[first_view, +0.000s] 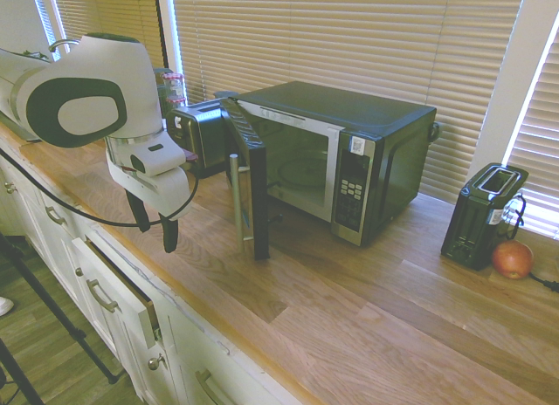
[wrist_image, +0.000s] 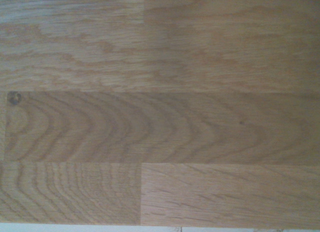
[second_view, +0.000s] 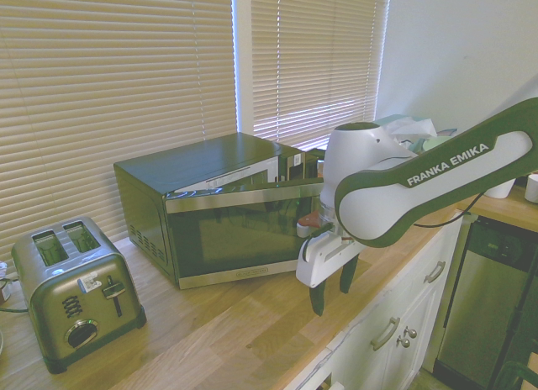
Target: Close the microwave
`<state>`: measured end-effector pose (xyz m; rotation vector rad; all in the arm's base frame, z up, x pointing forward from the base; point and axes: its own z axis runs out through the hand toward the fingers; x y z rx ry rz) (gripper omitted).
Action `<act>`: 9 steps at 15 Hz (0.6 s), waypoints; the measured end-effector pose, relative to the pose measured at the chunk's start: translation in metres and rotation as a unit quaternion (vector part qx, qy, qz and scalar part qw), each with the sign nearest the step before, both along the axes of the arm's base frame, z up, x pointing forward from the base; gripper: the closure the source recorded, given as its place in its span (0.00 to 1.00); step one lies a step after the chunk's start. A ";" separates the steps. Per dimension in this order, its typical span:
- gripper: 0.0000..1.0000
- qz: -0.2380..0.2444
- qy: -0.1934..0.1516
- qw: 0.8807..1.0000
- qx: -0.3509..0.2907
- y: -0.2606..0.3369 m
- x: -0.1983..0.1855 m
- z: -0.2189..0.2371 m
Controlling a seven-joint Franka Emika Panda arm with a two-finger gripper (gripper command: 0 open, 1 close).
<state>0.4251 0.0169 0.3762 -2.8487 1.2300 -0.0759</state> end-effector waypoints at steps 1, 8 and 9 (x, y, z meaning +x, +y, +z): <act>0.00 0.001 0.002 1.000 -0.001 0.000 0.000 0.000; 0.00 0.009 -0.051 0.999 -0.005 0.001 0.012 0.019; 0.00 0.011 -0.067 0.998 -0.005 0.003 0.018 0.027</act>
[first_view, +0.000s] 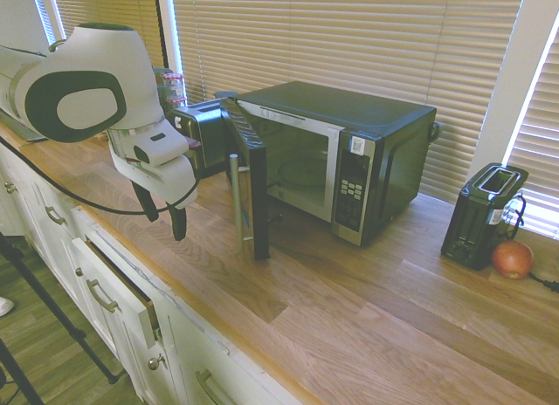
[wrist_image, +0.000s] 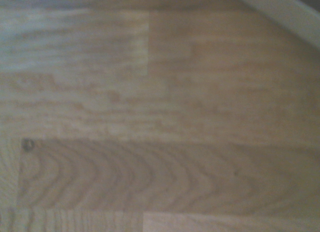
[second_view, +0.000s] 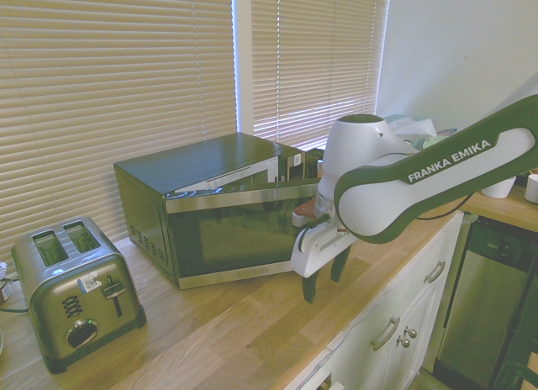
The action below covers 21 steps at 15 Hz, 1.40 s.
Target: Close the microwave
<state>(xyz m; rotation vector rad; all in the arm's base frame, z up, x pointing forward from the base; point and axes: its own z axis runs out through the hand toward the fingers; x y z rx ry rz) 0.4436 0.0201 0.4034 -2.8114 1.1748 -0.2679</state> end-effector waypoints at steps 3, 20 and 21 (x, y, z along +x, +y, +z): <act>0.00 0.013 -0.041 0.999 -0.004 0.012 0.026 0.035; 0.00 -0.066 -0.073 0.995 -0.035 -0.049 0.206 0.082; 0.00 -0.068 -0.065 0.995 -0.033 -0.055 0.219 0.079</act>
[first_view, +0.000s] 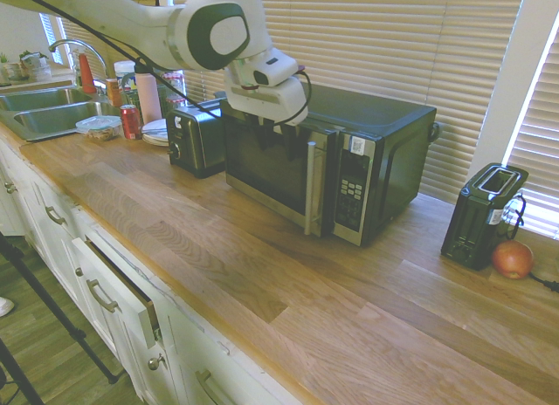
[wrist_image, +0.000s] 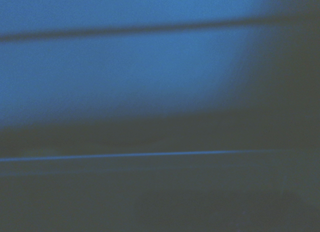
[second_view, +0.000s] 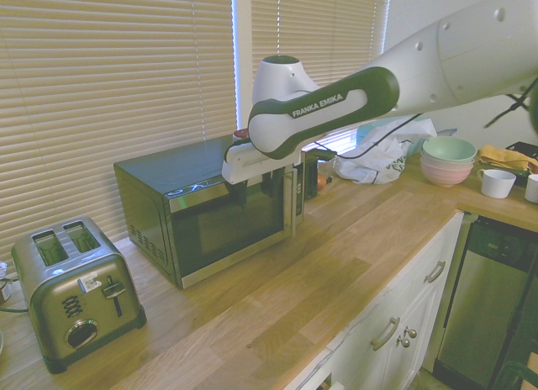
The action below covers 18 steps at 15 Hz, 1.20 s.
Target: Close the microwave
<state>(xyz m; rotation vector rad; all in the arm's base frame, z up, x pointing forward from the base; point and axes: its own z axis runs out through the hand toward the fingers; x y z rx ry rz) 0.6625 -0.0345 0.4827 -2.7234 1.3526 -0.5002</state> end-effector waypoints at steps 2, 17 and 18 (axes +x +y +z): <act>0.00 0.004 0.023 1.000 0.007 -0.006 0.015 -0.002; 0.00 0.046 0.050 0.997 0.048 0.026 -0.097 -0.017; 0.00 0.045 0.053 0.996 0.048 0.024 -0.111 -0.028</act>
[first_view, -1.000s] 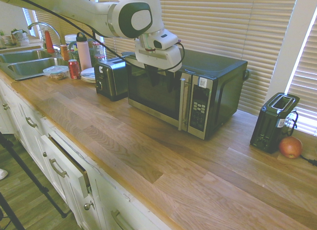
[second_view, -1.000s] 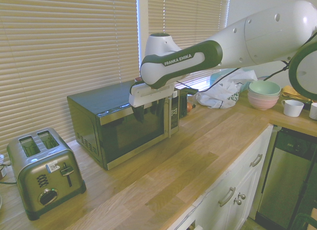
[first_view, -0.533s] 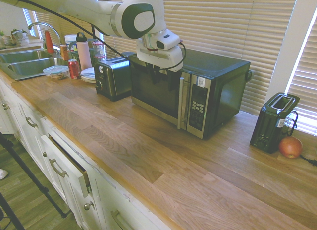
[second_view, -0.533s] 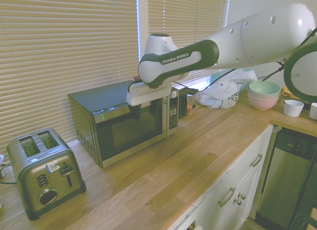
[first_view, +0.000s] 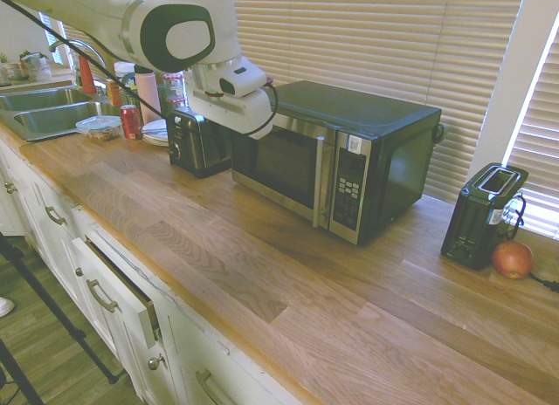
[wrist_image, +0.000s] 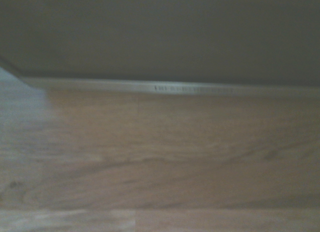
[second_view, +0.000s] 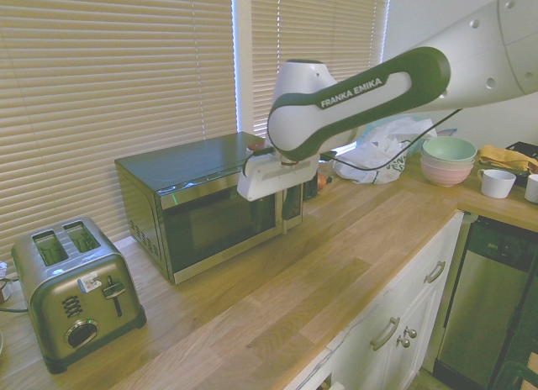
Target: Close the microwave
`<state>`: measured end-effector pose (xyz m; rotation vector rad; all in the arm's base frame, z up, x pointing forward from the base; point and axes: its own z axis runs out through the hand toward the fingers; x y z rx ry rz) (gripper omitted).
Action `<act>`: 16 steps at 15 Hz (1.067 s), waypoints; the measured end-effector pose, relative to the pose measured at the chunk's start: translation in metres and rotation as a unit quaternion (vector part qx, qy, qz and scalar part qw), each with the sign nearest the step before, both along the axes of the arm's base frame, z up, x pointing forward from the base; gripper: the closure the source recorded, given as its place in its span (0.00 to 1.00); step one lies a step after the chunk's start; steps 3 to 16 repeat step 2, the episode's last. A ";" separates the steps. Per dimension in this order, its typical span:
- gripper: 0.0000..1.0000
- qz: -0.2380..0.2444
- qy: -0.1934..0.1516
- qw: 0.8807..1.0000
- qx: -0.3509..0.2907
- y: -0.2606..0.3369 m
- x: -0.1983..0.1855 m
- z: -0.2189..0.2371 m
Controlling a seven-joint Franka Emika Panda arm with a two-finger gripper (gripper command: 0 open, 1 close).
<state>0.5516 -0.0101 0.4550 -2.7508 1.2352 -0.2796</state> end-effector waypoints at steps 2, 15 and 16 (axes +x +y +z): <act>0.00 -0.001 0.005 1.000 0.001 -0.004 -0.029 -0.021; 0.00 -0.001 0.005 1.000 0.001 -0.004 -0.029 -0.021; 0.00 -0.001 0.005 1.000 0.001 -0.004 -0.029 -0.021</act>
